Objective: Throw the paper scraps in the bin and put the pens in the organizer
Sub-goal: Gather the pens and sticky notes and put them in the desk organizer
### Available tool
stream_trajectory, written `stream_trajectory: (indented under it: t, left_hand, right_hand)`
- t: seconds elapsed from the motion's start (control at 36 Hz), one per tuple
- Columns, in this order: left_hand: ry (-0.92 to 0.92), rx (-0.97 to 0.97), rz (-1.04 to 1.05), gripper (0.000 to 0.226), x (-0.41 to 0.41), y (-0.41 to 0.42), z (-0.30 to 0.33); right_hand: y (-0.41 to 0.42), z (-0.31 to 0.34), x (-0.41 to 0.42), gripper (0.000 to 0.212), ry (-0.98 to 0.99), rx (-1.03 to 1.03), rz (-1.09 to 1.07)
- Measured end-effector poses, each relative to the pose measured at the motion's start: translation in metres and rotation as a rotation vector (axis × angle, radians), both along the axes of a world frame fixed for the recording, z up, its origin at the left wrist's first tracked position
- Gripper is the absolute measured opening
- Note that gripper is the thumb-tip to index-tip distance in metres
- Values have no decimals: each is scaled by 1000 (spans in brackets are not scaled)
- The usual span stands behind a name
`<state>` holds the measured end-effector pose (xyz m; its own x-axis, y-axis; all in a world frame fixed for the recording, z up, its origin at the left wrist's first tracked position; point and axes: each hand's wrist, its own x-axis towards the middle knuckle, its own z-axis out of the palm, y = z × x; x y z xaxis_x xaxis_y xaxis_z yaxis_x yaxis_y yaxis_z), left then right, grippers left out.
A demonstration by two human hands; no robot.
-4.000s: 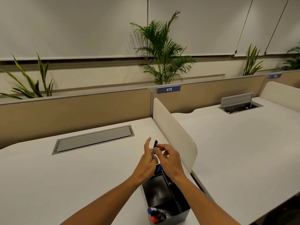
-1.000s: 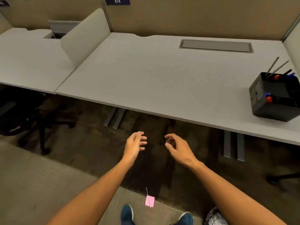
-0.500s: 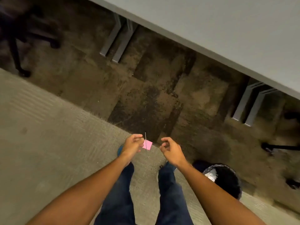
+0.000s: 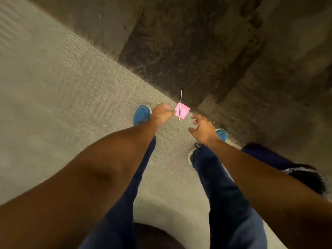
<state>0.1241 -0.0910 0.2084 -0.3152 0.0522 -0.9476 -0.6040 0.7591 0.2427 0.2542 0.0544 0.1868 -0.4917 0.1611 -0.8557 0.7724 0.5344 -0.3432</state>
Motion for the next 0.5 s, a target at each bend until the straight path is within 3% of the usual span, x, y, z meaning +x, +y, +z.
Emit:
stream_trajectory:
  t: [0.19,0.28,0.39,0.5]
  left_hand:
    - [30,-23,143,39,-3,4,-109]
    - [-8,55,231,41,-4,15,-139]
    - [51,26,166,38,-1,34,-183]
    - [107,-48,83,41,9,47,-220]
  right_hand:
    - [-9,-111,-10,49,-47,39,5]
    - [-10,-150,-17,48,-81,76,-121]
    - [-15,-192,-18,51,-118,127,-310]
    - [-23,-216,-17,58,-137,172,-253]
